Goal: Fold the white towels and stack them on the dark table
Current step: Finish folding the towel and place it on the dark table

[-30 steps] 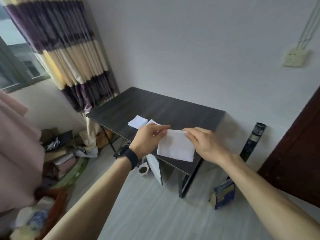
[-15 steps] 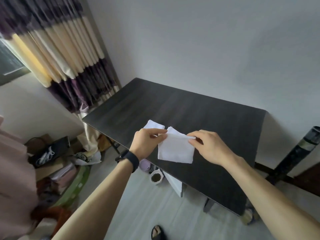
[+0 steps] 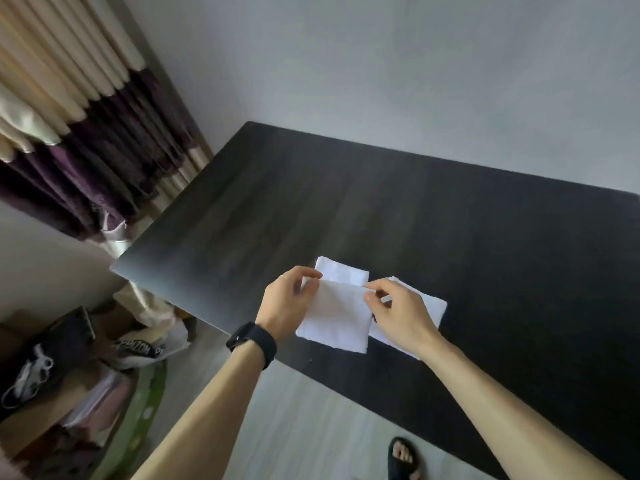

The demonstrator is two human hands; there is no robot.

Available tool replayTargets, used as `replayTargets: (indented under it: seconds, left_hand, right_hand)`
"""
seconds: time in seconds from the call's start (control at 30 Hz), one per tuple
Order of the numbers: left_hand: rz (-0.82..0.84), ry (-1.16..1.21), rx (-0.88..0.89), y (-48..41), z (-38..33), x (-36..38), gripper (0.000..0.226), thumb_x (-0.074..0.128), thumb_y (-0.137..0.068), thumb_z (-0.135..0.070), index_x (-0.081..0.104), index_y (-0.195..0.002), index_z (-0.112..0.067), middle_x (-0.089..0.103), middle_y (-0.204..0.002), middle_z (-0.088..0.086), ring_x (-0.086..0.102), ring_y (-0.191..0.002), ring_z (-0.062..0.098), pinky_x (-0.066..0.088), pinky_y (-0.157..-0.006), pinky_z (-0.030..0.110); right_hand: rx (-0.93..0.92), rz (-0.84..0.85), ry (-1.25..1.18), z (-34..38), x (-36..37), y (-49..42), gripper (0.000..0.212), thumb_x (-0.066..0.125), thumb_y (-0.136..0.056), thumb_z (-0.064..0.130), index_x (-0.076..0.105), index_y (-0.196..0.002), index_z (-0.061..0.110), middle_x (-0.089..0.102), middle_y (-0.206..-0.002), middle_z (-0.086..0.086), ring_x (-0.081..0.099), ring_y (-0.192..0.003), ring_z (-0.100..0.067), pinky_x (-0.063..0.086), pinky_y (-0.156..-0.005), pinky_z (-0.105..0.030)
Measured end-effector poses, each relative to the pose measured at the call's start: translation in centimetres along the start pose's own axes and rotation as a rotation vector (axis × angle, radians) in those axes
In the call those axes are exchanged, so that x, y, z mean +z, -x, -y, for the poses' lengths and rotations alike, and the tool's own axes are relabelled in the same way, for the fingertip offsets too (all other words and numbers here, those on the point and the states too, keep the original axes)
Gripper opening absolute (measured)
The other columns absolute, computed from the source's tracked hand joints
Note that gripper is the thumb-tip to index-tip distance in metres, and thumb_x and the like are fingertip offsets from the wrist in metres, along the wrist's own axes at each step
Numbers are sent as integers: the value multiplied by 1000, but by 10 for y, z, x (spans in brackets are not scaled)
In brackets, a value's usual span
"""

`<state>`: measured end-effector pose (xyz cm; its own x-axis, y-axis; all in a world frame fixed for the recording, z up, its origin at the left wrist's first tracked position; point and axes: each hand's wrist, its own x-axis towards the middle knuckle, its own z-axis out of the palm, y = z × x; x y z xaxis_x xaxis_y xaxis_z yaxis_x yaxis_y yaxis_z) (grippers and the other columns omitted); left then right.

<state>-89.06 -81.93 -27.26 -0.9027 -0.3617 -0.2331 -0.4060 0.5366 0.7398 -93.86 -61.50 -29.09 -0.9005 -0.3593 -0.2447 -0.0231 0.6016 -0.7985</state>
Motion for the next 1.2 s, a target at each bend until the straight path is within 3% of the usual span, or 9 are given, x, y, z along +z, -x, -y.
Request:
replayTargets:
  seconds: [0.23,0.4,0.6,0.7,0.8,0.9,1.0,1.07,1.2]
  left_hand:
    - [45,25,-40,-90,32,18,10,60,-91,-37,69,-94,-41,63,-97,-12,60,-89,4,50,-70,22]
    - [98,-5,-14,-132,42,27,10,62,-92,-35,70,-97,-37,60,-95,-15,56,-87,-4,44,-64,16]
    - [132,-110,72,-152,58,44,11,61,-93,-34,70,-100,-36,59,-97,-13,53,-88,-2,40,-66,12]
    - [127,-183,111,-156,65,48,13,60,-92,-37,68,-102,-39,54,-102,-10,52,-87,-1,40,-68,11]
    - [97,-232,116,-148,66,48,27,58,-89,-43,58,-116,-49,47,-116,-17,54,-92,0,51,-79,26]
    - [-82,-380,326,-127,74,49,49,59,-87,-42,48,-135,-38,40,-138,-11,49,-113,11,52,-83,33]
    - [-105,-523,498,-109,91,58,58,52,-90,-41,43,-144,-24,33,-155,2,40,-135,22,40,-106,41]
    - [-10,-647,527,-103,103,66,62,40,-96,-46,30,-152,-23,16,-163,-2,19,-149,20,22,-119,46]
    - [128,-756,500,-106,118,75,64,19,-101,-52,-4,-156,-29,-21,-160,-14,-19,-148,10,-8,-119,44]
  right_hand:
    - [179,-33,-1,-22,34,-85,19,52,-97,28,66,-109,25,69,-96,9,69,-85,-17,56,-83,-36]
    - [258,-71,124,-31,49,-115,18,48,-97,27,64,-104,26,69,-91,7,68,-82,-20,56,-81,-36]
    - [214,-150,368,-35,56,-121,19,46,-101,24,60,-112,20,56,-100,3,48,-86,-16,38,-77,-30]
    - [204,-160,424,-33,58,-119,21,43,-102,25,59,-114,19,59,-108,-1,56,-91,-22,41,-80,-33]
    - [196,-160,491,-32,62,-116,25,43,-101,29,55,-120,18,52,-119,-3,57,-95,-29,43,-78,-36]
    - [-5,-332,623,-32,71,-108,32,61,-91,28,60,-120,15,52,-119,-4,52,-93,-28,48,-66,-36]
    - [-191,-314,716,-41,86,-96,48,55,-91,34,57,-133,10,54,-138,-5,53,-120,-28,49,-88,-42]
    - [-198,-184,797,-51,99,-88,60,39,-97,39,41,-148,6,37,-156,-9,35,-144,-27,32,-111,-50]
    - [-157,-91,901,-72,112,-84,66,24,-101,44,26,-154,6,20,-163,-11,20,-150,-26,11,-120,-56]
